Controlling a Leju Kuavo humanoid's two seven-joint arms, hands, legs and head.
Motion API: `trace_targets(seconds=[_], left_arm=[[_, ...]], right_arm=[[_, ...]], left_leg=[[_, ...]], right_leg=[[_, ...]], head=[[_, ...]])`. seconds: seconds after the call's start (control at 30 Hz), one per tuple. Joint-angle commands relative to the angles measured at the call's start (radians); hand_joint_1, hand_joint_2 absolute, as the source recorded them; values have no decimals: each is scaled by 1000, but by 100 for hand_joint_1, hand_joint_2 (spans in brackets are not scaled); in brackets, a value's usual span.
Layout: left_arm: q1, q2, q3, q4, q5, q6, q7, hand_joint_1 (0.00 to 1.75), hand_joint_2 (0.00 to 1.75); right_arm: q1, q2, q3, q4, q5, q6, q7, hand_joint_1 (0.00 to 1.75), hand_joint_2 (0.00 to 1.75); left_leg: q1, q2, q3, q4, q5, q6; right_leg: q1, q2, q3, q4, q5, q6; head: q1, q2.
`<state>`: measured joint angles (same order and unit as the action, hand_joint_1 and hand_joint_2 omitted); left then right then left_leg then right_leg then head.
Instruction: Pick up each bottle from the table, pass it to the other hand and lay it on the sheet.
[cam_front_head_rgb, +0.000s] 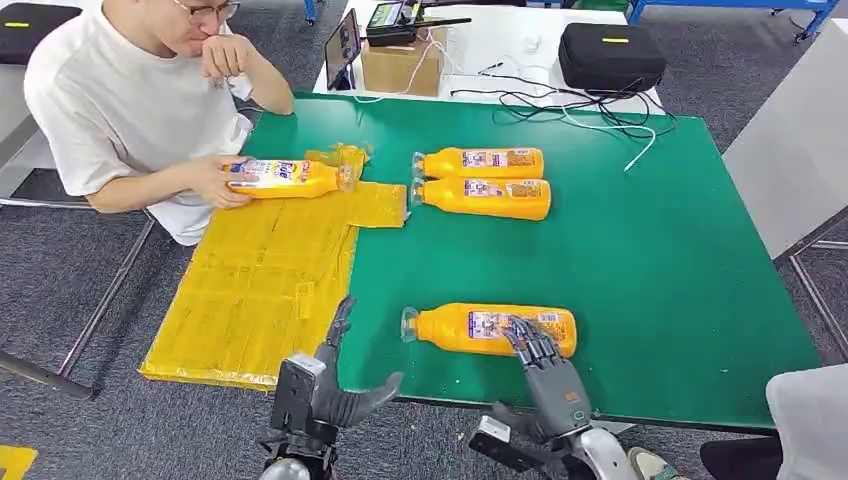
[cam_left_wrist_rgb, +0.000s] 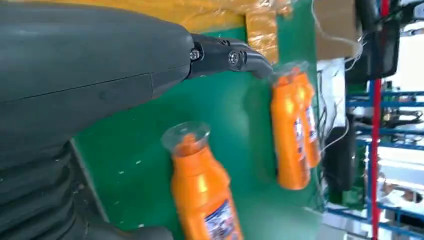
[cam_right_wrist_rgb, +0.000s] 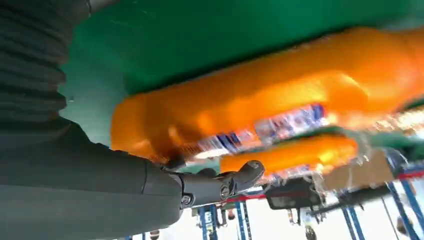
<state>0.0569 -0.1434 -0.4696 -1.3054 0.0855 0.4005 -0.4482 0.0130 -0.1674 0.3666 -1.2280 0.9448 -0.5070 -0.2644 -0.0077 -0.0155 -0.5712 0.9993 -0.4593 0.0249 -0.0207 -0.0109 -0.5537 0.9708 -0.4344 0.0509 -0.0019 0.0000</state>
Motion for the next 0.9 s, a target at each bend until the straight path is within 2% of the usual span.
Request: trace_targets(seconds=[0.03,0.13,0.17,0.33,0.5,0.77,0.83,0.9], left_arm=[[-59,-3,-33,119,-25,59,-38,0,175],[-52,1,-36,99,-25,63,-36,0,175],[-50,6,-43,90,-24,62,-35,0,175],[-36,13,-43,69,-27,72,-23,0,175],[-37,13,-41,69,-28,72,-23,0,175],[-35,19,-47,54,-68,89,-21,0,175],[-36,19,-50,57,-76,89,-13,0,175],[-27,24,-49,46,-98,92,3,0,175]], right_arm=[[-114,-37,47,146,96,6,27,0,175],[-138,-30,63,157,125,-23,35,0,175],[-161,-32,88,164,188,-68,56,0,175],[-208,-21,126,133,247,-58,137,0,175],[-204,-23,123,134,247,-60,143,0,175],[-194,20,114,77,206,-156,106,0,175],[-190,25,102,79,209,-138,128,0,175],[-207,39,74,134,201,-66,183,0,175]], left_leg=[[1,1,2,-1,0,-1],[1,3,2,0,0,-2],[0,3,2,0,0,-1],[1,5,2,0,-1,-2],[1,4,2,0,-1,-2],[1,2,0,0,0,-1],[1,2,1,0,0,-2],[1,3,1,0,-1,-2]], right_leg=[[1,1,2,-2,1,-1],[1,3,2,-1,1,-1],[1,3,1,-1,1,-1],[1,5,0,0,2,-1],[1,4,2,-1,1,-2],[1,3,1,0,1,-1],[1,2,1,0,1,-1],[1,3,1,0,1,-2]], head=[[0,0],[0,0],[0,0],[0,0],[0,0],[0,0],[0,0],[0,0]])
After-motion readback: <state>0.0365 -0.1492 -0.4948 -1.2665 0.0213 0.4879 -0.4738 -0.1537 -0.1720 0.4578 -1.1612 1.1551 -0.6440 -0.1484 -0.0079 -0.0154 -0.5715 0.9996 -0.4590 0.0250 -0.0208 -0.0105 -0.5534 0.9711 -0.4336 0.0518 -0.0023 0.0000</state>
